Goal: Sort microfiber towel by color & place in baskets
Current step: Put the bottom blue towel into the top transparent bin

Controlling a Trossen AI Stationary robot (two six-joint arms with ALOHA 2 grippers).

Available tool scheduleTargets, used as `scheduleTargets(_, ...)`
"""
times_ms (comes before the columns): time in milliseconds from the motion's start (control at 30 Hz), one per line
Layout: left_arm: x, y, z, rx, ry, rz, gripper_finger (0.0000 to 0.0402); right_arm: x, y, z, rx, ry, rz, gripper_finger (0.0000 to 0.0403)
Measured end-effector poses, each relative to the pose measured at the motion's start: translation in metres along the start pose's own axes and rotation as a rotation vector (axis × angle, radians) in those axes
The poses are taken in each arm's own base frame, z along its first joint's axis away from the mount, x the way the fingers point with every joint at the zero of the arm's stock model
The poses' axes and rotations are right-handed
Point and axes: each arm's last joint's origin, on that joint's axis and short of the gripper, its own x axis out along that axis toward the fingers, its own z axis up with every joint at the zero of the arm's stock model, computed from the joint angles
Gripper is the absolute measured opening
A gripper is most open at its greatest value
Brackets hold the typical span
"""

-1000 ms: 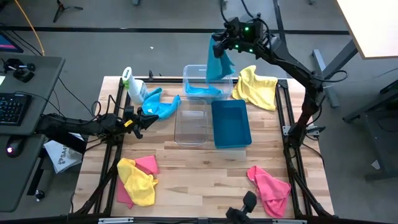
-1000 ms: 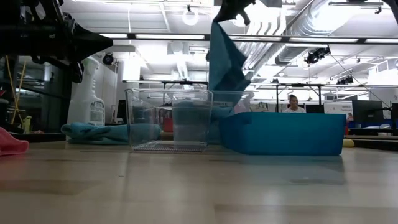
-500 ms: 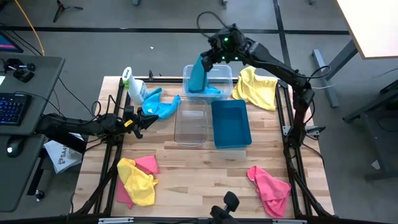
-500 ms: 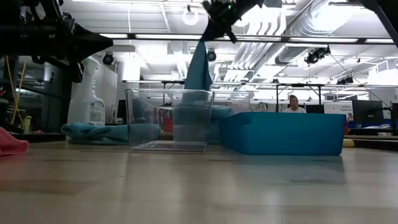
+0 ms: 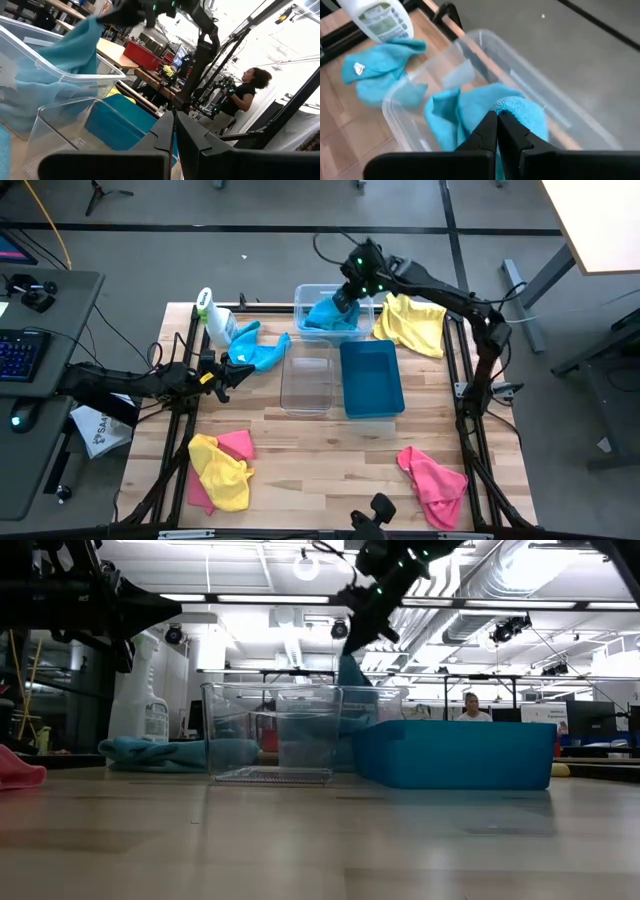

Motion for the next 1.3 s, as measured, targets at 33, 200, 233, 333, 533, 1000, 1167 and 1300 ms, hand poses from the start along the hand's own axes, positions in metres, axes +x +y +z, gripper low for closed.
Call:
scheduleTargets(33,0.000,0.000,0.000,0.000,0.000,0.000,0.0007,0.003,-0.001,-0.009,0.019,-0.007,0.008,0.0000)
scheduleTargets(200,0.000,0.000,0.000,0.000,0.000,0.000,0.0007,0.006,-0.004,-0.047,0.129,-0.081,0.057,0.0000)
scheduleTargets(233,0.000,0.000,0.000,0.000,0.000,0.000,0.0007,0.006,-0.005,-0.051,0.148,-0.102,0.062,0.0000)
scheduleTargets(333,0.000,0.000,0.000,0.001,0.002,0.001,0.0007,0.008,-0.005,-0.055,0.217,-0.151,0.079,0.0000)
scheduleTargets(533,0.000,0.000,-0.001,0.002,0.006,0.003,0.0007,0.009,-0.003,-0.052,0.318,-0.175,0.086,0.0006)
scheduleTargets(1000,0.000,0.000,-0.001,0.002,0.005,0.003,0.0007,0.007,0.002,-0.050,0.340,-0.159,0.161,0.0283)
scheduleTargets(1167,0.000,-0.002,0.003,-0.014,-0.027,-0.017,0.0007,0.001,0.008,-0.045,0.334,-0.118,0.315,0.0339)
scheduleTargets(1300,0.000,-0.004,0.006,-0.027,-0.061,-0.036,0.0007,-0.008,0.009,-0.039,0.359,-0.066,0.300,0.0342)
